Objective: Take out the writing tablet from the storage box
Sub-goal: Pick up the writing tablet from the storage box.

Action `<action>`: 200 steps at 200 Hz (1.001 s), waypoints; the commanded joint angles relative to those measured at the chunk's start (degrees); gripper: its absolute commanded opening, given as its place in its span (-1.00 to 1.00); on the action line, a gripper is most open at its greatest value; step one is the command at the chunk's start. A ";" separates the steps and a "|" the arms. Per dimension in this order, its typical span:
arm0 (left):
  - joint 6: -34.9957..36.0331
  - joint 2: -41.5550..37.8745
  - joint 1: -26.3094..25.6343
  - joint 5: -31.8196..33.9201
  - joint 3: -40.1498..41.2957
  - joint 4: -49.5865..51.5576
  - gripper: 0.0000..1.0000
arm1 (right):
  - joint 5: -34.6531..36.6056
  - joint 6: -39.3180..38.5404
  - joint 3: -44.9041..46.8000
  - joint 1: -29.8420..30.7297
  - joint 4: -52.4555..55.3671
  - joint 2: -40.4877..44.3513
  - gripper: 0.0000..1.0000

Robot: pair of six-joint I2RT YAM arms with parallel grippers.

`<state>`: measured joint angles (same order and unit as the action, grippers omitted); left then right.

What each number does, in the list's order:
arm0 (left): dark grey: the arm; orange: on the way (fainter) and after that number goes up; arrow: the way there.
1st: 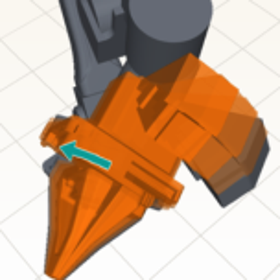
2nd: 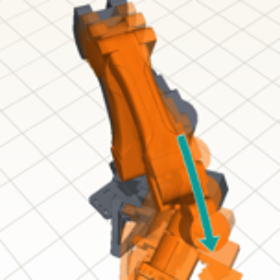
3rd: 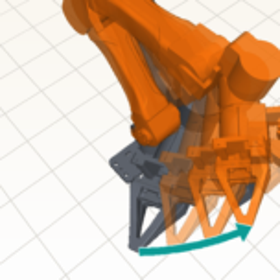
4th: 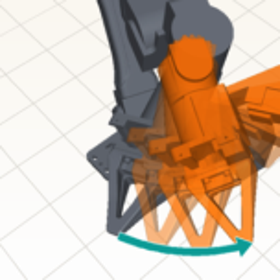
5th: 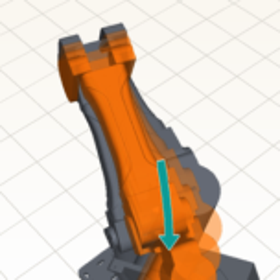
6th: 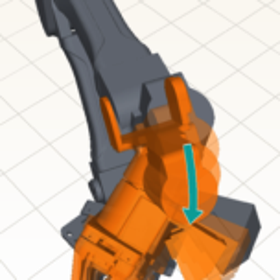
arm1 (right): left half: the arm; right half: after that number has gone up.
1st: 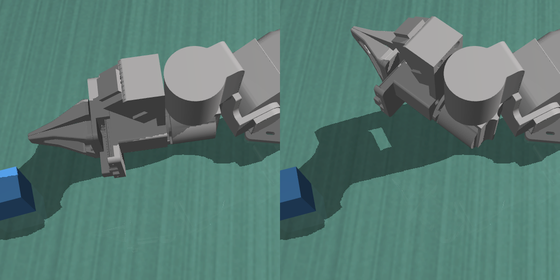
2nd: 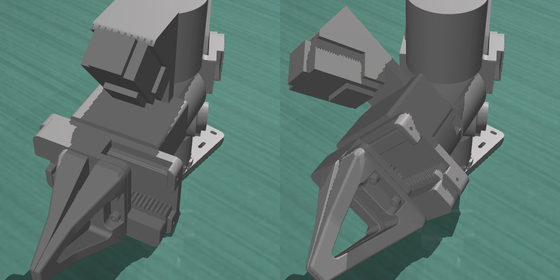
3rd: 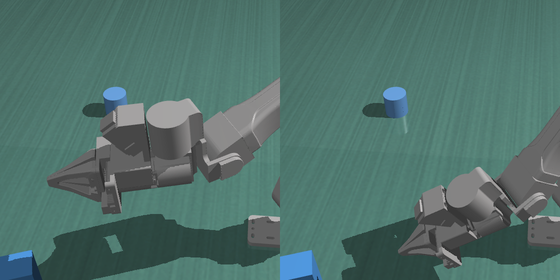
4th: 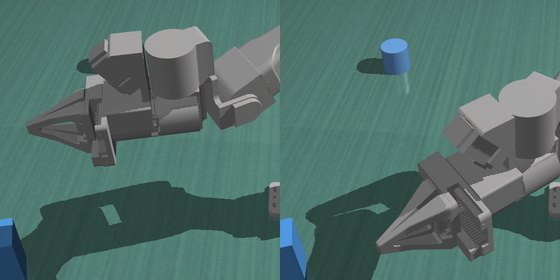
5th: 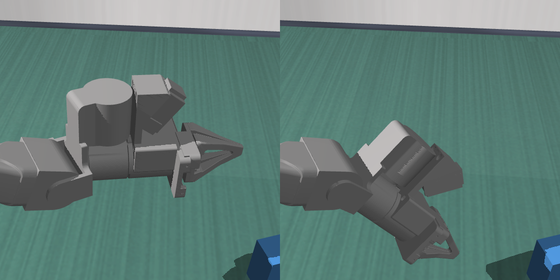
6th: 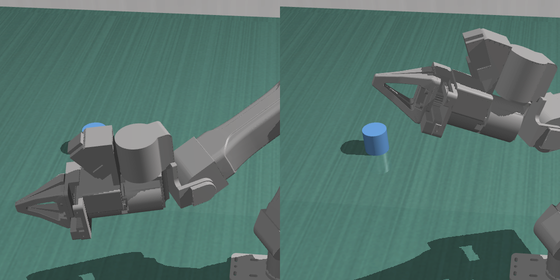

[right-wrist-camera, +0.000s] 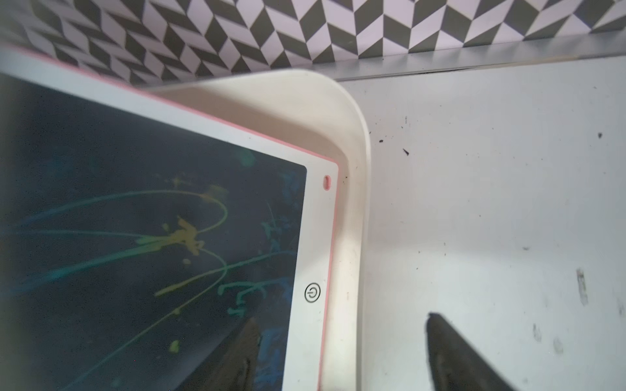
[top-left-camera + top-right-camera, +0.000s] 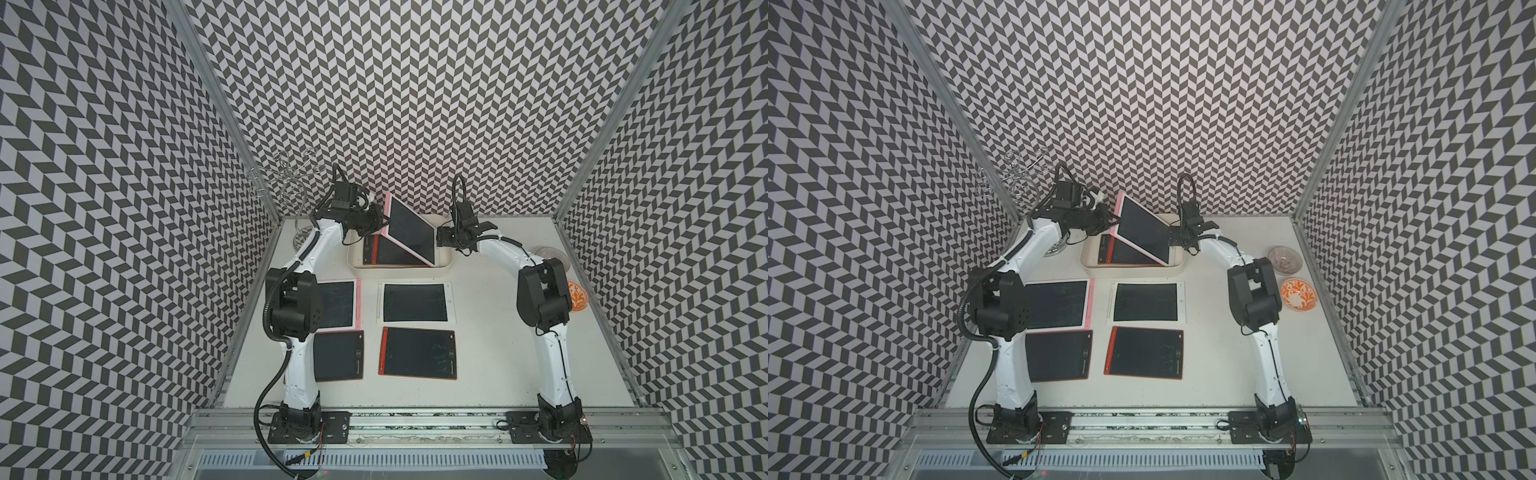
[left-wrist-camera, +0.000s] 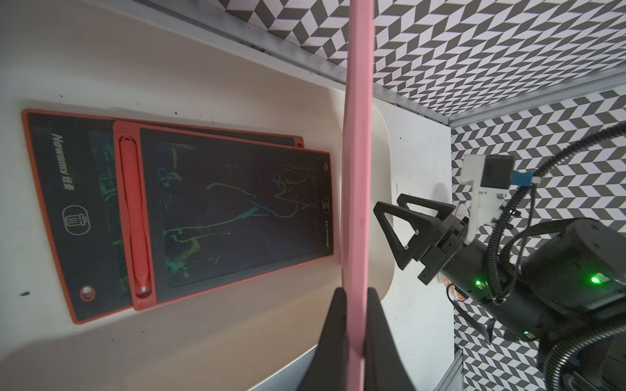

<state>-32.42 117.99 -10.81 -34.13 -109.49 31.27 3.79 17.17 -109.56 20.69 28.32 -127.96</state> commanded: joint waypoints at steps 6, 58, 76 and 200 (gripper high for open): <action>-1.67 -4.41 0.96 -2.79 0.15 -4.86 -1.00 | 2.23 0.63 -1.45 -1.27 -1.82 7.39 0.76; -7.07 -7.45 1.49 -6.55 2.26 -11.89 -1.00 | -5.23 1.40 -0.31 -7.23 -1.15 12.57 0.78; -10.57 -8.57 1.43 -8.44 4.69 -16.81 -1.00 | -6.93 1.09 -0.60 -10.10 0.08 13.47 0.79; -27.41 -0.40 -9.71 -5.92 7.11 -38.99 -1.00 | -21.81 -1.56 7.64 -28.57 0.30 18.42 0.79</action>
<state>-55.24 114.89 -18.04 -41.04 -99.85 0.67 -14.00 17.10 -104.14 -6.48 30.37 -112.20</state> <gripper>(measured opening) 0.064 0.896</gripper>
